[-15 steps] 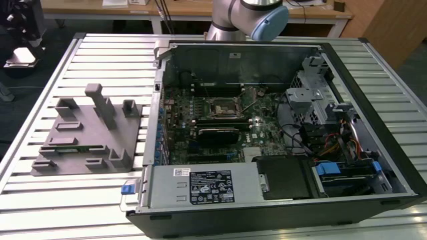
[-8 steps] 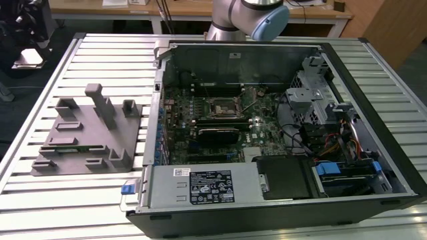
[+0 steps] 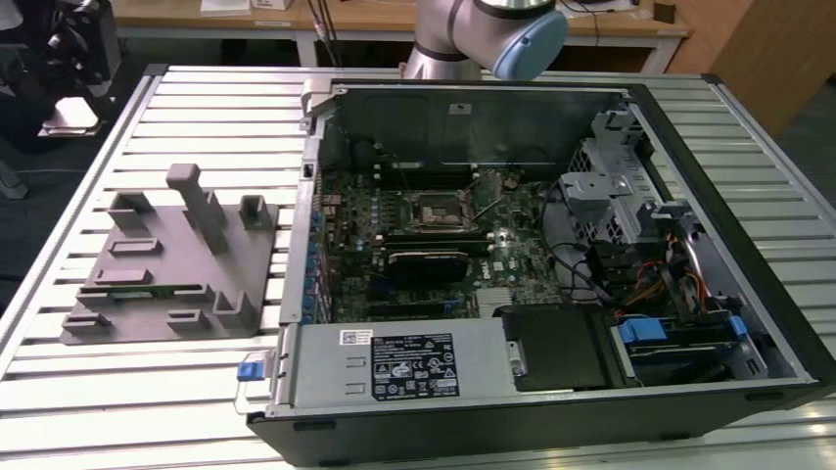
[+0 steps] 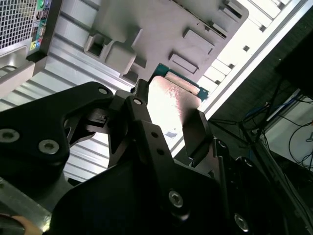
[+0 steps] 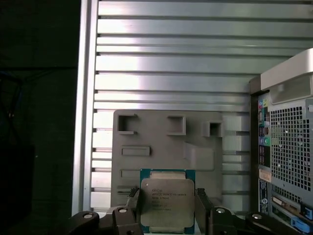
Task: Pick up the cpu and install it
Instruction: 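Pick up the cpu and move it towards the insertion slot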
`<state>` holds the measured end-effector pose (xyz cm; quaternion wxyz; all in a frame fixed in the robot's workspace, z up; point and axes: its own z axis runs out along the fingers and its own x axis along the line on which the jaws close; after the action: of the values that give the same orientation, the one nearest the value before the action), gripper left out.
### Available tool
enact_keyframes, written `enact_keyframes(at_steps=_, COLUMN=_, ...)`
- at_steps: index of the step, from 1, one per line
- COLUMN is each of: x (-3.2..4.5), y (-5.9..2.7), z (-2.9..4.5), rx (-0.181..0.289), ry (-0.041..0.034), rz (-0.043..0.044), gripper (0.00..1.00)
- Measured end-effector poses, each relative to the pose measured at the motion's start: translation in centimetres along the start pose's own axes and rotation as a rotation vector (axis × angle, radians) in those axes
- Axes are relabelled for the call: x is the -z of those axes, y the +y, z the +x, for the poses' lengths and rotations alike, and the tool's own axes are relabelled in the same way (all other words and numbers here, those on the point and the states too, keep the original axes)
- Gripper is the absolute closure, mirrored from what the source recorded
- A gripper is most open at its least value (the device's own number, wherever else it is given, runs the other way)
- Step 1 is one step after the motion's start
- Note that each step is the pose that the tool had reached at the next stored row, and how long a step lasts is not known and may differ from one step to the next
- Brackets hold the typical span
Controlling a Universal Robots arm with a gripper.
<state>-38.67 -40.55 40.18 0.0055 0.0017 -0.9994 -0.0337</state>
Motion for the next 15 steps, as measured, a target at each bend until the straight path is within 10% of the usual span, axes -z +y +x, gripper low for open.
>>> enact_keyframes(at_steps=15, x=-0.36, y=-0.03, z=-1.91, rx=0.0, ry=-0.0001, rz=-0.0033, gripper=0.47)
